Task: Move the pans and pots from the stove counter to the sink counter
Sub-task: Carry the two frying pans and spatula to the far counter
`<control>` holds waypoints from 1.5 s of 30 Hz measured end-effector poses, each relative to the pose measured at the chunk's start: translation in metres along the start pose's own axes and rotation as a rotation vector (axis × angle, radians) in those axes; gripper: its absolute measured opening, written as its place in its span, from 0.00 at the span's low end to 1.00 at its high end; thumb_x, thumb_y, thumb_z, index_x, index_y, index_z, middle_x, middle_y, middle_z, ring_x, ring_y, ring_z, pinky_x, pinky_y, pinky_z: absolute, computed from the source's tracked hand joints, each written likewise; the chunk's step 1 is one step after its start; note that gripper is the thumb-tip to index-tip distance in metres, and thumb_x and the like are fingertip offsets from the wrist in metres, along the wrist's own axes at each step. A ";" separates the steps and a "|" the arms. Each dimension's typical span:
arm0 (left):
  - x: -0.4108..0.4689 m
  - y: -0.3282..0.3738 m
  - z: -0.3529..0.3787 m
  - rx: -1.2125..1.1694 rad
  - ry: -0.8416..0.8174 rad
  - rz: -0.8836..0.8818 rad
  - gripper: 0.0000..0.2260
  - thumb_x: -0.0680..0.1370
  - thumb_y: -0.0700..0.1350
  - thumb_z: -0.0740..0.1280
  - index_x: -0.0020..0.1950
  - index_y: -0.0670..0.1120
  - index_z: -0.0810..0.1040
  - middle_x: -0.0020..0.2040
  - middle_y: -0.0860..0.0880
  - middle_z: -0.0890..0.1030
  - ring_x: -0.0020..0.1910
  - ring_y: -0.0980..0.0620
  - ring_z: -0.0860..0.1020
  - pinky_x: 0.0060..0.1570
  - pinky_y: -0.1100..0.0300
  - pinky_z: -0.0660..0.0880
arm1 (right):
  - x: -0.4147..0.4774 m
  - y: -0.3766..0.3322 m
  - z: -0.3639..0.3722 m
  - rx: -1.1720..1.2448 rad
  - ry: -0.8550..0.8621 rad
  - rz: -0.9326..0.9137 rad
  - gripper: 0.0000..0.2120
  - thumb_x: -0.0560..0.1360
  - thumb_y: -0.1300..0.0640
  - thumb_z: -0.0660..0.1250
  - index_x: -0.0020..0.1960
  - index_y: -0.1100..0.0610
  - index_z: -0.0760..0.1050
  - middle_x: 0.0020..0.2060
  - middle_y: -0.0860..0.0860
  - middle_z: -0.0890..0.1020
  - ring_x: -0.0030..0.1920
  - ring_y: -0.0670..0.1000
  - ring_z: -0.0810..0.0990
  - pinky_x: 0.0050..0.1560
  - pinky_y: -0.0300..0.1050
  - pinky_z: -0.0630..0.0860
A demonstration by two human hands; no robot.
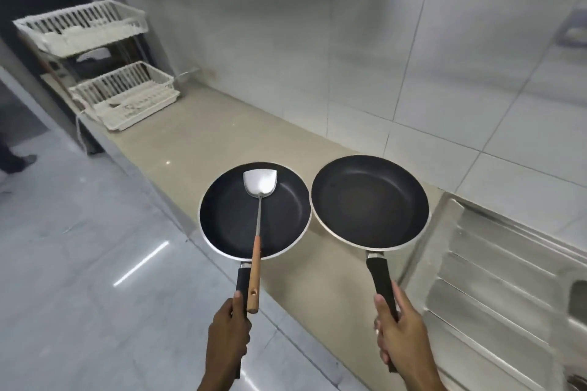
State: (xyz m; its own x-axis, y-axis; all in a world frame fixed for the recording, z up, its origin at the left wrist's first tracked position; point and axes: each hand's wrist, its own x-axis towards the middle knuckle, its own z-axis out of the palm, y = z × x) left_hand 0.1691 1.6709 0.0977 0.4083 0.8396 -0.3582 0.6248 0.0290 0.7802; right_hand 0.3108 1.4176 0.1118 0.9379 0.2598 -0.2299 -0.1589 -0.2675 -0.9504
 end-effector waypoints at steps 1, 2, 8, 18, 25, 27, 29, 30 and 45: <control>0.023 0.010 -0.001 0.001 -0.027 0.011 0.24 0.84 0.59 0.54 0.42 0.43 0.78 0.29 0.46 0.76 0.26 0.49 0.72 0.22 0.61 0.67 | 0.009 -0.004 0.013 0.003 0.027 0.015 0.20 0.81 0.51 0.65 0.70 0.34 0.70 0.24 0.50 0.74 0.20 0.52 0.67 0.21 0.43 0.70; 0.045 0.019 -0.003 0.003 -0.054 0.026 0.24 0.84 0.59 0.54 0.42 0.43 0.78 0.29 0.46 0.76 0.26 0.49 0.72 0.22 0.61 0.67 | 0.017 -0.008 0.026 0.009 0.058 0.029 0.21 0.81 0.51 0.65 0.71 0.35 0.69 0.24 0.50 0.75 0.20 0.53 0.68 0.21 0.43 0.70; 0.190 0.051 -0.006 0.088 -0.221 0.118 0.24 0.85 0.57 0.54 0.43 0.41 0.78 0.28 0.45 0.76 0.26 0.47 0.72 0.24 0.58 0.68 | 0.062 -0.013 0.110 0.013 0.272 0.108 0.22 0.81 0.51 0.65 0.73 0.38 0.68 0.24 0.49 0.74 0.19 0.52 0.68 0.20 0.42 0.69; 0.385 0.098 -0.014 0.234 -0.416 0.246 0.25 0.84 0.57 0.55 0.38 0.43 0.78 0.27 0.45 0.78 0.25 0.44 0.76 0.23 0.57 0.72 | 0.125 -0.033 0.252 0.076 0.574 0.273 0.17 0.81 0.51 0.66 0.68 0.39 0.73 0.25 0.50 0.74 0.20 0.53 0.68 0.21 0.43 0.70; 0.439 0.115 -0.002 0.272 -0.525 0.262 0.27 0.84 0.59 0.53 0.39 0.42 0.78 0.26 0.46 0.76 0.24 0.47 0.74 0.23 0.57 0.70 | 0.156 -0.035 0.298 0.078 0.636 0.302 0.17 0.81 0.51 0.64 0.70 0.40 0.71 0.25 0.49 0.73 0.20 0.51 0.67 0.21 0.42 0.69; 0.449 0.119 0.004 0.280 -0.534 0.273 0.27 0.84 0.59 0.52 0.39 0.42 0.78 0.26 0.46 0.77 0.23 0.47 0.74 0.23 0.57 0.70 | 0.165 -0.033 0.305 0.090 0.647 0.319 0.18 0.82 0.51 0.64 0.70 0.41 0.71 0.25 0.49 0.72 0.20 0.51 0.66 0.21 0.41 0.68; 0.458 0.124 0.008 0.295 -0.536 0.290 0.27 0.84 0.58 0.52 0.39 0.42 0.78 0.27 0.45 0.78 0.23 0.46 0.75 0.23 0.58 0.70 | 0.173 -0.033 0.310 0.101 0.651 0.315 0.18 0.82 0.51 0.64 0.71 0.42 0.71 0.25 0.50 0.72 0.20 0.51 0.67 0.21 0.41 0.68; 0.461 0.126 0.011 0.300 -0.536 0.293 0.26 0.84 0.58 0.52 0.40 0.42 0.79 0.27 0.45 0.78 0.23 0.46 0.75 0.22 0.58 0.70 | 0.176 -0.033 0.311 0.101 0.653 0.316 0.18 0.82 0.51 0.64 0.71 0.42 0.71 0.26 0.50 0.72 0.21 0.51 0.67 0.21 0.41 0.69; 0.484 0.159 0.039 0.261 -0.602 0.270 0.25 0.85 0.56 0.53 0.40 0.39 0.75 0.26 0.46 0.73 0.22 0.48 0.69 0.23 0.58 0.67 | 0.222 -0.028 0.311 0.038 0.665 0.302 0.20 0.83 0.51 0.62 0.74 0.42 0.68 0.26 0.52 0.73 0.20 0.51 0.68 0.20 0.43 0.70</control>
State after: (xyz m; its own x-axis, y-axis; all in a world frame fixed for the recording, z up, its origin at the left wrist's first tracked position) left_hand 0.4923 2.0610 0.0283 0.8214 0.3509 -0.4497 0.5582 -0.3323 0.7602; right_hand 0.4279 1.7719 0.0225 0.8388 -0.4416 -0.3184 -0.4391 -0.2029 -0.8752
